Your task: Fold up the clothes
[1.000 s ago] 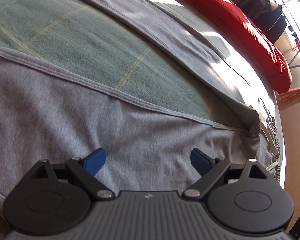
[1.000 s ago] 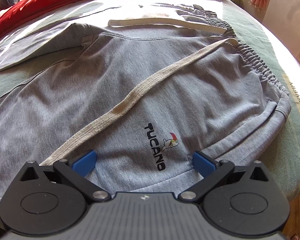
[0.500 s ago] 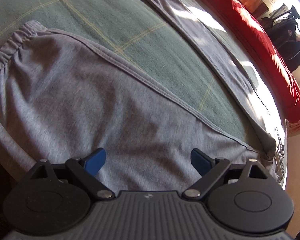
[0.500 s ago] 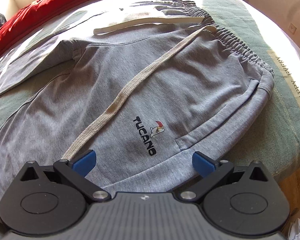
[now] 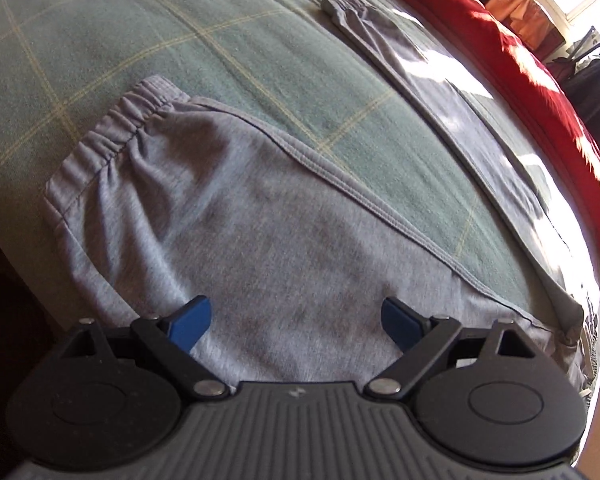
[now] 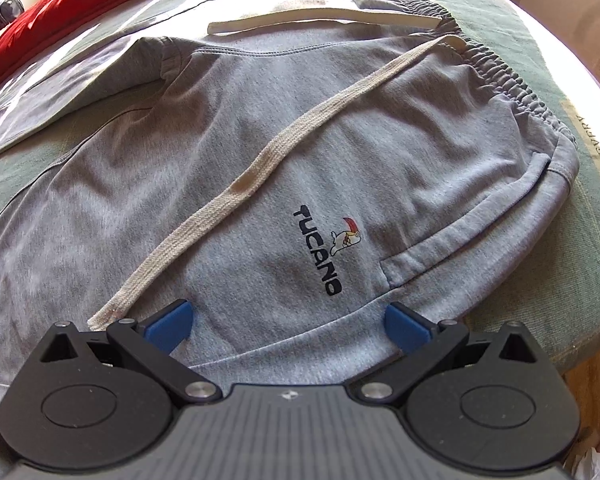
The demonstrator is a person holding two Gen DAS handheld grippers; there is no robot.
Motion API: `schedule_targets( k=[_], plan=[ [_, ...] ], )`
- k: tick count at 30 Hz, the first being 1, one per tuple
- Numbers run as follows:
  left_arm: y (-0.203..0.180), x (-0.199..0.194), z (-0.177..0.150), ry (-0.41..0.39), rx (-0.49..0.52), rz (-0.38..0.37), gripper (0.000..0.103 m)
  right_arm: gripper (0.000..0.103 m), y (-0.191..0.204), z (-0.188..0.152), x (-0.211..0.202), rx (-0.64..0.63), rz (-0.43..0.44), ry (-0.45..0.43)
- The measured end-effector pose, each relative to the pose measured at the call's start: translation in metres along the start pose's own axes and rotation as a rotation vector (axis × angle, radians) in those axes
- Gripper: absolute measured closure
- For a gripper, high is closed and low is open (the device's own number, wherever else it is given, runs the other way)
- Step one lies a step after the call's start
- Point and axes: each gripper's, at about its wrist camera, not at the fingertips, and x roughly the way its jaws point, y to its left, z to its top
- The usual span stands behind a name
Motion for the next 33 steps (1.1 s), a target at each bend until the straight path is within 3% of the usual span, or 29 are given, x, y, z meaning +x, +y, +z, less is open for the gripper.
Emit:
schedule_targets(
  k=[3, 8, 11, 15, 24, 29, 33],
  plan=[
    [-0.016, 0.001, 0.007, -0.024, 0.058, -0.001, 0.011, 0.0, 0.003, 0.0, 0.003, 0.002, -0.016, 0.006],
    [-0.018, 0.028, 0.002, 0.032, 0.086, 0.027, 0.011, 0.0, 0.004, -0.002, 0.005, 0.001, -0.029, -0.004],
    [-0.015, 0.028, -0.008, -0.004, 0.111, -0.008, 0.001, 0.0, 0.005, -0.005, 0.005, -0.015, -0.031, -0.02],
    [-0.013, 0.026, -0.011, -0.012, 0.145, -0.019, 0.001, 0.0, 0.009, -0.012, 0.005, -0.053, -0.053, -0.066],
    [-0.02, 0.032, -0.014, -0.02, 0.19, 0.021, 0.001, 0.0, 0.01, -0.006, 0.007, -0.043, -0.059, -0.042],
    [-0.03, 0.033, -0.015, -0.003, 0.236, 0.072, 0.001, 0.0, 0.005, 0.001, -0.001, -0.027, -0.024, -0.013],
    [-0.038, 0.019, -0.013, 0.018, 0.214, 0.078, 0.003, 0.0, -0.007, 0.014, -0.024, -0.03, 0.028, -0.034]
  ],
)
